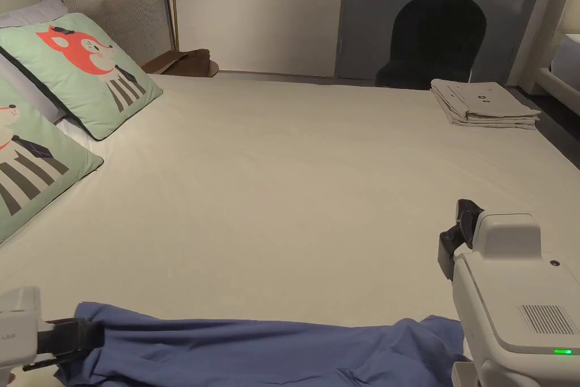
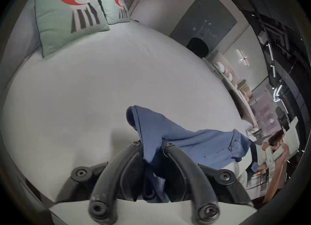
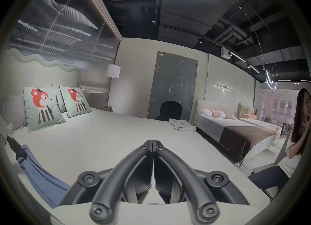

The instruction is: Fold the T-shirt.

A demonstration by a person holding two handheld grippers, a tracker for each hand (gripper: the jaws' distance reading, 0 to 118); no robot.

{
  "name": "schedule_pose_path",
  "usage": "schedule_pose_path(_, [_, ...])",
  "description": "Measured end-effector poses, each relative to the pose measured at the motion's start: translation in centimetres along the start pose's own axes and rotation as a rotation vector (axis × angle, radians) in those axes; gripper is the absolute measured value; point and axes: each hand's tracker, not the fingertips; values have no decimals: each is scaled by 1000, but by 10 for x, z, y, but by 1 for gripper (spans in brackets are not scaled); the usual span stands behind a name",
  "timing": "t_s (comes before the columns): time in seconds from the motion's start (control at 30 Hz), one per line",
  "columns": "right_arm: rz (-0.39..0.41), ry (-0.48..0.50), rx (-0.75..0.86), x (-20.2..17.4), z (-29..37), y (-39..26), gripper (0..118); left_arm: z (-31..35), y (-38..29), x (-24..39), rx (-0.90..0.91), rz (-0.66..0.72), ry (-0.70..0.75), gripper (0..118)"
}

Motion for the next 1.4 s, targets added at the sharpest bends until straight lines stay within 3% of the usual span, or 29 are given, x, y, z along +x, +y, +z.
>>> schedule_pose_path(0.1, [-7, -1, 4, 2, 4, 0, 0, 4, 1, 8, -8, -33, 90, 8])
schedule_pose_path(0.33, [-15, 6, 4, 9, 11, -1, 0, -17, -10, 88, -42, -107, 116, 8])
schedule_pose_path(0.67, [-12, -11, 15, 29, 19, 1, 0, -95, -41, 194, -161, -203, -43, 8])
schedule_pose_path(0.97, [-5, -40, 8, 46, 23, -1, 0, -141, -68, 229, -232, -263, -36, 12])
schedule_pose_path(1.0, [-5, -44, 7, 48, 23, -1, 0, -141, -68, 230, -234, -270, -29, 21])
schedule_pose_path(1.03, [-7, -48, 6, 50, 23, -2, 0, -139, -67, 229, -232, -270, -43, 38])
schedule_pose_path(1.1, [-11, -54, 1, 52, 23, -3, 0, -133, -69, 233, -236, -227, -115, 87])
schedule_pose_path(1.17, [-14, -58, -2, 53, 23, -3, 0, -121, -66, 236, -207, -215, -167, 108])
schedule_pose_path(1.27, [-15, -58, -6, 54, 23, -4, 0, -92, -61, 239, -80, -220, -230, 109])
schedule_pose_path(1.4, [-17, -56, -8, 54, 23, -4, 0, -56, -58, 232, 197, -284, -123, 105])
